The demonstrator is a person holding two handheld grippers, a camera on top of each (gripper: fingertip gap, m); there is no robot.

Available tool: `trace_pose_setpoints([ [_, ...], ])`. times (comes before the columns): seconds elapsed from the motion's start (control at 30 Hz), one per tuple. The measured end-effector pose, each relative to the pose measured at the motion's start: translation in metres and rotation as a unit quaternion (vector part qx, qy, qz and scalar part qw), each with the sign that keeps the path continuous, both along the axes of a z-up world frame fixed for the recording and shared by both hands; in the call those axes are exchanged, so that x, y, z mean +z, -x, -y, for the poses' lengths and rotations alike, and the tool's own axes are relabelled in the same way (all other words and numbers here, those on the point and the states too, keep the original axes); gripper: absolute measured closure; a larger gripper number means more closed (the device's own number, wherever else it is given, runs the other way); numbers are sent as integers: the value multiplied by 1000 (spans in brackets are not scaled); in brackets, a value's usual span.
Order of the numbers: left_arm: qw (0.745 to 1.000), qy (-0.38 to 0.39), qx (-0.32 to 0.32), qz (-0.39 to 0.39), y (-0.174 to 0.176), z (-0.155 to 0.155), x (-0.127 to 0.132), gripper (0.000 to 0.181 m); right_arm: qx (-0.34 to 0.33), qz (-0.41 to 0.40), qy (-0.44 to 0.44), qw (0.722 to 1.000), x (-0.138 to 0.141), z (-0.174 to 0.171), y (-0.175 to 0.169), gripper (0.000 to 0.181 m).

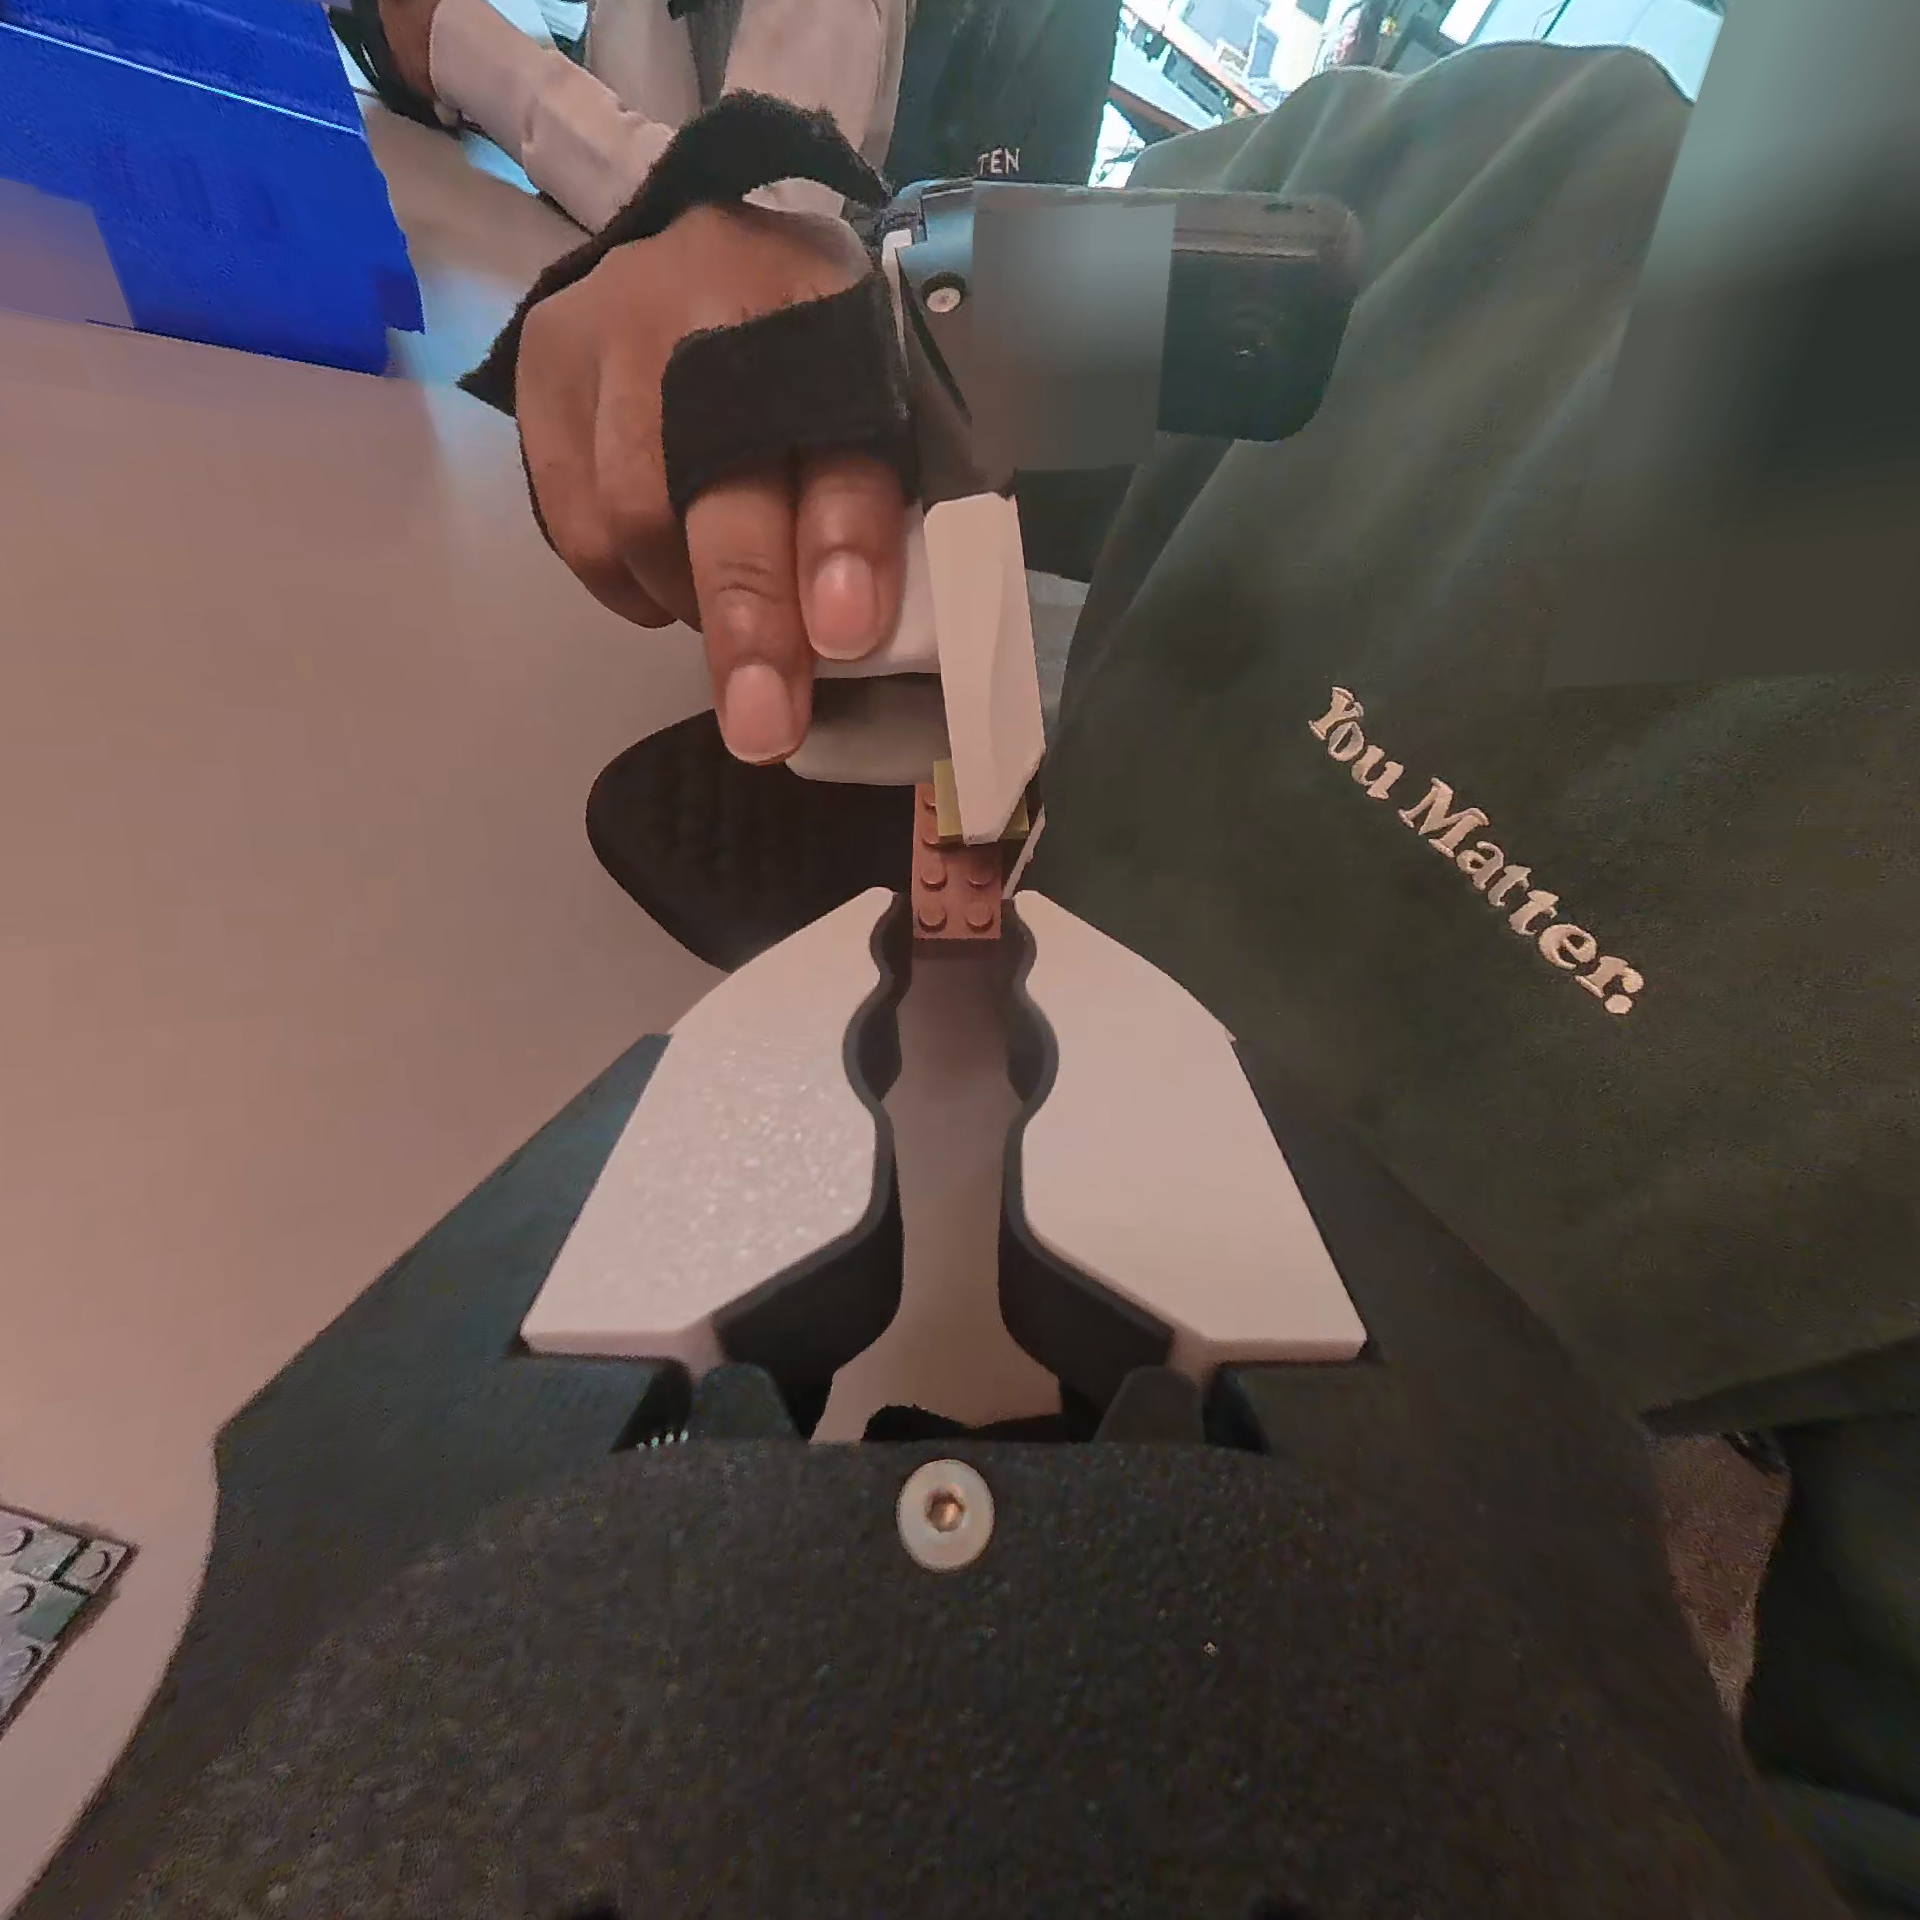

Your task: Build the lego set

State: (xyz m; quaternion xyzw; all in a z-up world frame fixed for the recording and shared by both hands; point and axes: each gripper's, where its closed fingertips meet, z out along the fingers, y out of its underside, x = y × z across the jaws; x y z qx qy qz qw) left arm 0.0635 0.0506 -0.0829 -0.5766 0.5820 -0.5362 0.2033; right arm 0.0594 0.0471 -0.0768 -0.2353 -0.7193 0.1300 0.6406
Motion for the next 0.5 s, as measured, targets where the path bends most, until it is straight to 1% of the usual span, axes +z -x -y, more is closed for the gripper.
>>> trace_pose_setpoints([
  [0.03,1000,1,2,1,0,0,0,165,-1,0,0,1000,0,0,0,163],
  [0.5,1000,6,10,-6,1,4,-5,166,0,18,9,1000,-5,1,2,160],
])
